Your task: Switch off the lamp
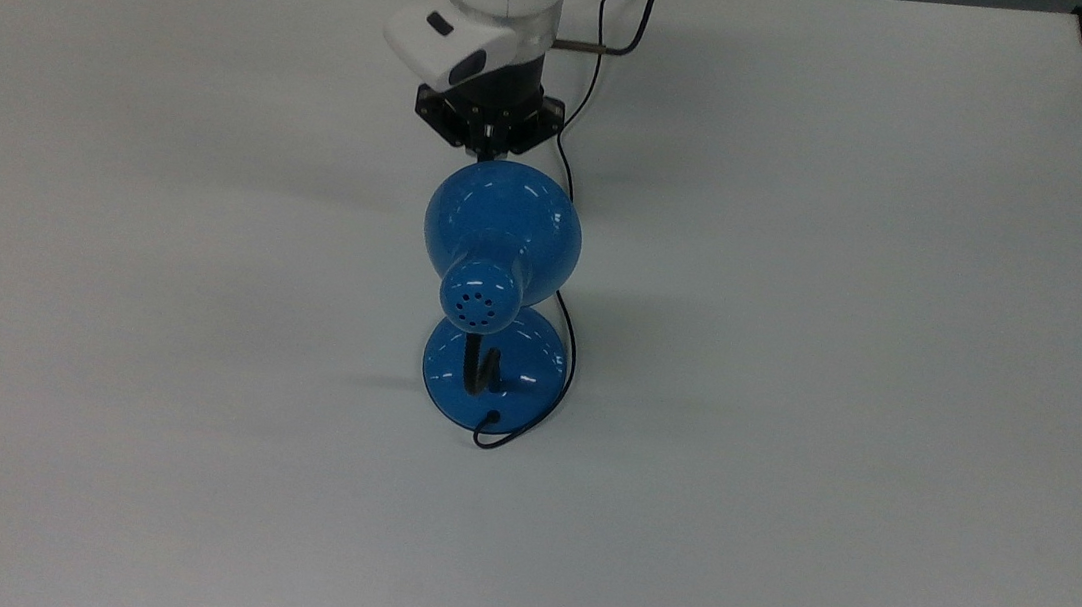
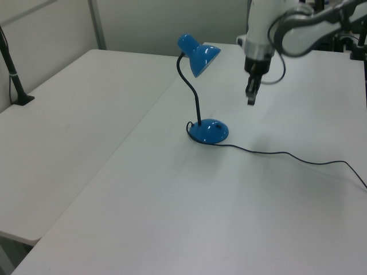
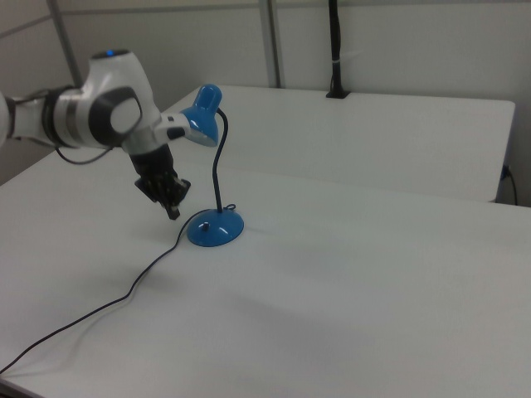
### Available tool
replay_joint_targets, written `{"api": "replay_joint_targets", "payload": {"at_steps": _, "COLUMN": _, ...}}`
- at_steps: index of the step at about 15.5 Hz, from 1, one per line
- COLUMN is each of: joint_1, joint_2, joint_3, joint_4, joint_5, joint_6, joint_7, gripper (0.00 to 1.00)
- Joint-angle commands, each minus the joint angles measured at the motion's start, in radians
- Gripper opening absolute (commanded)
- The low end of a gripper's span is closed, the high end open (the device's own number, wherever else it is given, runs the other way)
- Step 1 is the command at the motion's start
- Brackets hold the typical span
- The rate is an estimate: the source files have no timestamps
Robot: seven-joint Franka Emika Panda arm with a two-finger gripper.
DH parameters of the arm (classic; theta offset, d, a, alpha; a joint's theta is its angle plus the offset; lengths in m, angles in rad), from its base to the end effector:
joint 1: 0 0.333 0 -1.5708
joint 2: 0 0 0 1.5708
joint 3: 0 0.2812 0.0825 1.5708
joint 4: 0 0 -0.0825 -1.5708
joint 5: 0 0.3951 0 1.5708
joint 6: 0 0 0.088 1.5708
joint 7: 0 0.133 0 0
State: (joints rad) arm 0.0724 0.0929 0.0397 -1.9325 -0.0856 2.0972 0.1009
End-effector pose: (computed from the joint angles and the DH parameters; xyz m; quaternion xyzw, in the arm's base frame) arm 0.5938 0.0605 0.3799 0.9984 0.0256 0.0395 0.0319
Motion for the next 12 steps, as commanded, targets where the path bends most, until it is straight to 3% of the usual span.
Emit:
{"api": "replay_joint_targets", "payload": {"at_steps": 1, "joint_1": 0.000, "joint_2": -0.019, "joint_3": 0.005, "joint_4": 0.134, "joint_5": 0.007, "joint_6": -0.205, "joint_7": 0.003, "gripper": 0.00}}
{"api": "replay_joint_targets", "payload": {"at_steps": 3, "joint_1": 0.001, "joint_2": -0.027, "joint_3": 0.005, "joint_4": 0.188, "joint_5": 0.007, "joint_6": -0.296, "joint_7": 0.008, "gripper": 0.01}}
{"api": "replay_joint_targets", "payload": {"at_steps": 6, "joint_1": 0.004, "joint_2": -0.036, "joint_3": 0.005, "joint_4": 0.265, "joint_5": 0.007, "joint_6": -0.380, "joint_7": 0.013, "gripper": 0.16}}
{"api": "replay_joint_targets", "payload": {"at_steps": 11, "joint_1": 0.003, "joint_2": -0.036, "joint_3": 0.003, "joint_4": 0.360, "joint_5": 0.006, "joint_6": -0.496, "joint_7": -0.001, "gripper": 0.55}}
{"api": "replay_joint_targets", "payload": {"at_steps": 12, "joint_1": 0.003, "joint_2": -0.036, "joint_3": 0.002, "joint_4": 0.362, "joint_5": 0.004, "joint_6": -0.496, "joint_7": 0.000, "gripper": 0.73}}
